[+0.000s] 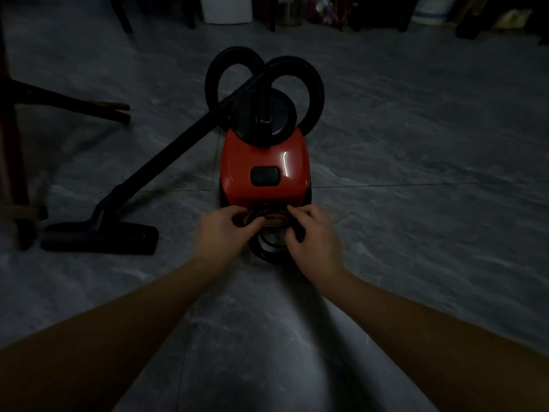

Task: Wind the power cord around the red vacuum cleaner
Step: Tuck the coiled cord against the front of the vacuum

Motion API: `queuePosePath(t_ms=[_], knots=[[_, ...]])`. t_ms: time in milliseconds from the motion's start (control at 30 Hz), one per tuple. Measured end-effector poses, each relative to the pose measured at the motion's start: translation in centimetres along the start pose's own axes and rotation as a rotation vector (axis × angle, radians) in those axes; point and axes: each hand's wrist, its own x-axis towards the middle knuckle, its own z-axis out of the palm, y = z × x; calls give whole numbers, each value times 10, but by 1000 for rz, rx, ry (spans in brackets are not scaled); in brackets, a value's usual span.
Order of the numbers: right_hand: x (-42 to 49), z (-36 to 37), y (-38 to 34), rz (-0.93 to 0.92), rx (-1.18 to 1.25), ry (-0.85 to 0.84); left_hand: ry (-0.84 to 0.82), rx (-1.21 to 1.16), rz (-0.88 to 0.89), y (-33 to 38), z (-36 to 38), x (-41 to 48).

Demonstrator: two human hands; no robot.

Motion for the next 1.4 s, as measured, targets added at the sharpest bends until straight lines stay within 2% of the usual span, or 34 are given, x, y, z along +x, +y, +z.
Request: queuePosePath(t_ms=[133, 633, 800, 1167, 1400], knots=[[5, -1, -1, 9, -13, -39, 20, 3, 23, -3, 2, 0], [34, 8, 1, -27, -81, 47, 5, -10, -49, 4, -2, 6], [40, 10, 6, -2, -104, 57, 8, 25, -23, 4, 0, 9], [47, 6, 3, 64, -16, 36, -16, 30, -13, 11, 4, 8], [24, 2, 10, -12, 44, 54, -9, 9, -61, 9, 5, 12]])
